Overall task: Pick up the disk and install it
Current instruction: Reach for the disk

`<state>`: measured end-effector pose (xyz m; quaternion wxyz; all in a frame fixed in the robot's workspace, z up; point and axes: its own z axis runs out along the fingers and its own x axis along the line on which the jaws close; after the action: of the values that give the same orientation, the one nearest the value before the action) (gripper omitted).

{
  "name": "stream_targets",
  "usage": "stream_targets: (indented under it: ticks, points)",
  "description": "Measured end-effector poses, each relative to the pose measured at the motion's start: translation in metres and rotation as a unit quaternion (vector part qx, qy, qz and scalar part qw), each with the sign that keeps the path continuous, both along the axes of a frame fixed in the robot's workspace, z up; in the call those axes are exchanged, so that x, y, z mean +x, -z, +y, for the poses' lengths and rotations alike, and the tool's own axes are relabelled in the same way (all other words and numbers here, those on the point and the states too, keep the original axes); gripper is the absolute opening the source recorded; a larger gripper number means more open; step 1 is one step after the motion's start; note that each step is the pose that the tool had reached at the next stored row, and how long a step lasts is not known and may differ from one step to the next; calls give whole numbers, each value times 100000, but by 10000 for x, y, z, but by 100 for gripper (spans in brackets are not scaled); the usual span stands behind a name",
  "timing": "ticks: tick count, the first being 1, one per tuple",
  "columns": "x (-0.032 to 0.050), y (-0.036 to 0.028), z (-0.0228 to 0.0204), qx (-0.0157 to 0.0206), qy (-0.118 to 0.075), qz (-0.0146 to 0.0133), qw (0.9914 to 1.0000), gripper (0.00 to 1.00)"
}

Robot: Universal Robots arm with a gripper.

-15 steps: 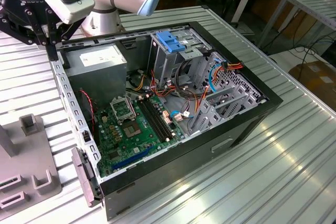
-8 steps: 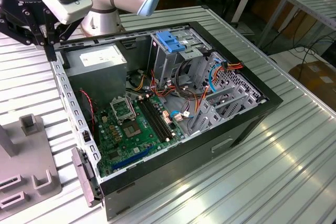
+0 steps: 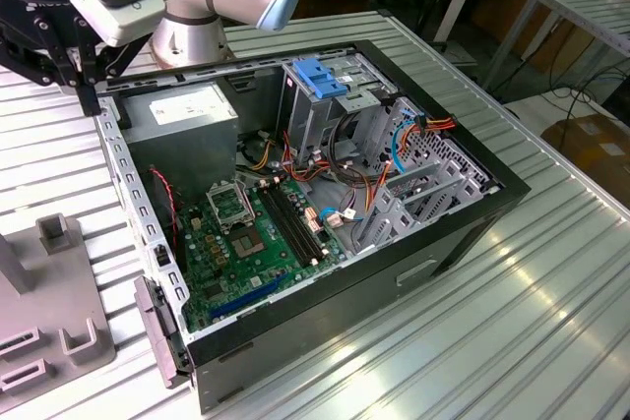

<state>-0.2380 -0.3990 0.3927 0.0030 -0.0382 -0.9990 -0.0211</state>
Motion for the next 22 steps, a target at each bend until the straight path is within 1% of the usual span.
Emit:
stream_targets:
  ticks: [17,20,22]
  points:
    - [-98,0,-1,1,-3,0,100000,10]
    - [-128,0,-1,-2,0,3,100000,10]
    - [-166,1,-1,2,1,0,100000,10]
